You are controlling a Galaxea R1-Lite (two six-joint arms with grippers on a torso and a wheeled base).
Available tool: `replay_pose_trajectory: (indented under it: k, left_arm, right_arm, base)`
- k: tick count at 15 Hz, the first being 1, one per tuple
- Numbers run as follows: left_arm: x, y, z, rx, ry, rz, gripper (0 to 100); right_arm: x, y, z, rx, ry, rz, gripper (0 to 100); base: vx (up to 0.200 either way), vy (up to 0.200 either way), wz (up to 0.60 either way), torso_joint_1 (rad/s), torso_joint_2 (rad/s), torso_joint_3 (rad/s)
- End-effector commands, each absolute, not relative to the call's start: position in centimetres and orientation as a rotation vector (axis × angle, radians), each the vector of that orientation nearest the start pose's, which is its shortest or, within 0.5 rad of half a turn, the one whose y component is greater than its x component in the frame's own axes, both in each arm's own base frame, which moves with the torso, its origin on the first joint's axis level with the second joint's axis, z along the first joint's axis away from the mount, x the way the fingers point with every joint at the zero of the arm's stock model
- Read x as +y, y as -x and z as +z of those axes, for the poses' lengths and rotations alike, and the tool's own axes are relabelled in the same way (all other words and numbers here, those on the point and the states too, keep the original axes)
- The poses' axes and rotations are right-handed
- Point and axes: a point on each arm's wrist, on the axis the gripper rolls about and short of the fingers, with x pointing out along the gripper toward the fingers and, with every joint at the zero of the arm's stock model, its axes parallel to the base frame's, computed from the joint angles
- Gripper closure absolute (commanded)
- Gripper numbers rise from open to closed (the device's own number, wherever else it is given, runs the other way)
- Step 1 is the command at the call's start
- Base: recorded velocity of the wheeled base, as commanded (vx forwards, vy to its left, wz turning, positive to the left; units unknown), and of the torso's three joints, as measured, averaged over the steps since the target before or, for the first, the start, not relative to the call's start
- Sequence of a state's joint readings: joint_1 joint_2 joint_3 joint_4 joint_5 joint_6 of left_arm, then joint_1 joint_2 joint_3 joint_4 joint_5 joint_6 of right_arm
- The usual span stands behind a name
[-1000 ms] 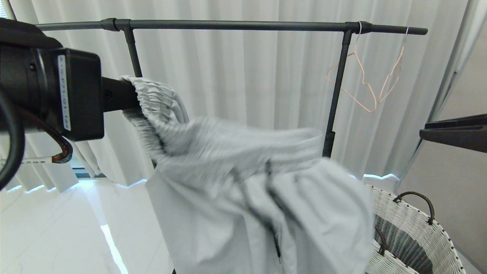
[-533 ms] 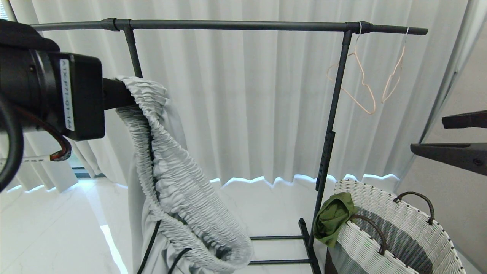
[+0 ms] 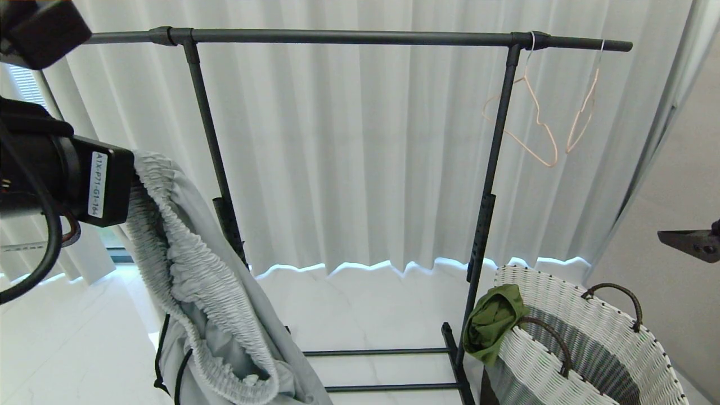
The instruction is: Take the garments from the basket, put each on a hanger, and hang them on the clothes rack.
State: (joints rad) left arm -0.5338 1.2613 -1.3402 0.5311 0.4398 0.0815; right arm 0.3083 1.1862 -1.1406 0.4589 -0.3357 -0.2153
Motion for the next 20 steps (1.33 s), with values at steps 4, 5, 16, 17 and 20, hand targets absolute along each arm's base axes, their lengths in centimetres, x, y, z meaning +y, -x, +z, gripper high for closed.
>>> replay_pose_trajectory:
  k: [4, 5, 16, 17, 20]
  left_arm:
    - [-5.8, -14.2, 30.4, 0.472, -0.282, -0.026, 100]
    - [-5.8, -14.3, 28.9, 0.488, -0.269, -0.020, 100]
    - [-5.0, -13.4, 27.1, 0.459, -0.240, 0.004, 100]
    - [-5.0, -13.2, 27.1, 0.456, -0.242, 0.003, 100]
    - [-4.7, -12.8, 26.3, 0.475, -0.280, -0.003, 100]
  right_arm:
    - [1.5, -15.7, 28.3, 0.467, 0.485, -0.150, 0]
    - [1.5, -15.6, 27.6, 0.442, 0.499, -0.151, 0]
    - [1.7, -17.0, 26.8, 0.403, 0.414, -0.157, 0]
    - [1.7, -17.1, 26.8, 0.405, 0.405, -0.157, 0]
    - [1.9, -18.4, 26.6, 0.388, 0.356, -0.152, 0]
  base:
    - [0.000, 0.000, 0.00, 0.000, 0.00, 0.000]
    - [0.000, 0.000, 0.00, 0.000, 0.00, 0.000]
    - [0.000, 0.000, 0.00, 0.075, -0.27, -0.191]
    - [0.000, 0.000, 0.00, 0.154, -0.47, -0.305]
    - [0.000, 0.000, 0.00, 0.168, -0.48, -0.308]
